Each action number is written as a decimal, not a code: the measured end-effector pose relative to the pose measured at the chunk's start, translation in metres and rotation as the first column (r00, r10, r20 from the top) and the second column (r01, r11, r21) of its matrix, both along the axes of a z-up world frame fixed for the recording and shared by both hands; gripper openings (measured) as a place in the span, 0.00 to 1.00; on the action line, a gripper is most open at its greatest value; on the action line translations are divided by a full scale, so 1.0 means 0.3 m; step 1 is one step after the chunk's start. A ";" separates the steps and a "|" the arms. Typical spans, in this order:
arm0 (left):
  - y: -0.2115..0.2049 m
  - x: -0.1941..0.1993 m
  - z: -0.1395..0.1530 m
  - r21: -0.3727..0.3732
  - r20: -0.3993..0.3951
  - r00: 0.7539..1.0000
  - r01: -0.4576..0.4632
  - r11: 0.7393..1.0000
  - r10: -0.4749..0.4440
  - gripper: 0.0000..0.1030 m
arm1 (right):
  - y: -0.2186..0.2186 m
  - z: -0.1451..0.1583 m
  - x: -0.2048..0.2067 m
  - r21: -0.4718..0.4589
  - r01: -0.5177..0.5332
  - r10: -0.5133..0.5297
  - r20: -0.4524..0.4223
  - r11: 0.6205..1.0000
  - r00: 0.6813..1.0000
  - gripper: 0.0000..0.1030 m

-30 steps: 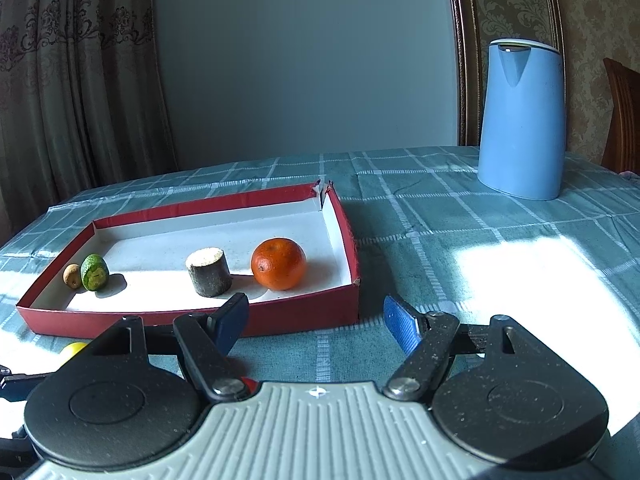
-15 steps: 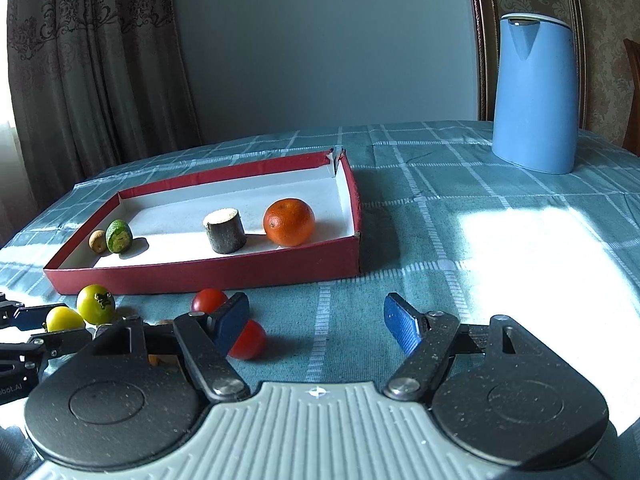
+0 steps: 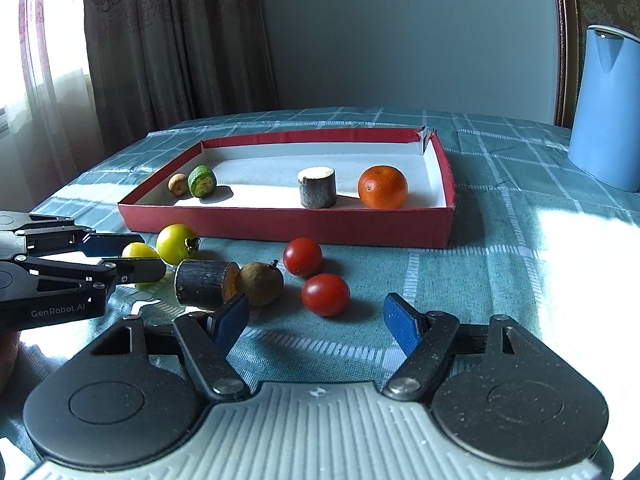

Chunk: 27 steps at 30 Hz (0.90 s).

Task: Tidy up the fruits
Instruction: 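Close the right tool around a red cherry tomato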

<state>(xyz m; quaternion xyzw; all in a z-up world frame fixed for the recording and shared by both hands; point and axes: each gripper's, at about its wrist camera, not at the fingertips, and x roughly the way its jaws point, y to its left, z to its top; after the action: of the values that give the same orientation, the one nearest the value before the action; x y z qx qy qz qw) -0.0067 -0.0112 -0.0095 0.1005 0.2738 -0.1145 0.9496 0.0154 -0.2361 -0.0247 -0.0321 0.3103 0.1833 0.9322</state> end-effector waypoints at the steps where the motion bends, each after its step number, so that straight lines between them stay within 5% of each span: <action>1: -0.002 -0.001 0.000 0.002 0.002 1.000 0.001 1.000 -0.001 0.30 | 0.000 0.000 0.003 -0.004 0.012 -0.012 0.000 1.000 1.000 0.69; 3: -0.002 -0.001 0.000 0.001 0.002 1.000 0.002 1.000 -0.002 0.30 | -0.011 -0.001 0.016 -0.007 0.039 -0.039 -0.004 0.999 0.999 0.58; 16: -0.016 -0.001 -0.007 0.027 0.004 1.000 0.016 1.000 -0.016 0.34 | 0.033 -0.008 0.055 -0.073 0.003 -0.001 0.018 0.997 1.000 0.25; 27: -0.014 -0.034 0.008 0.016 0.053 0.998 0.035 0.999 -0.036 0.28 | -0.009 0.015 0.039 -0.007 0.066 -0.066 0.059 0.998 0.996 0.25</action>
<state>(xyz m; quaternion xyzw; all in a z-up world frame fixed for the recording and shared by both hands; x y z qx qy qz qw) -0.0168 -0.0154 -0.0071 0.1157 0.2473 -0.1265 0.9537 0.0270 -0.2386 -0.0202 -0.0315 0.2845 0.1501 0.9463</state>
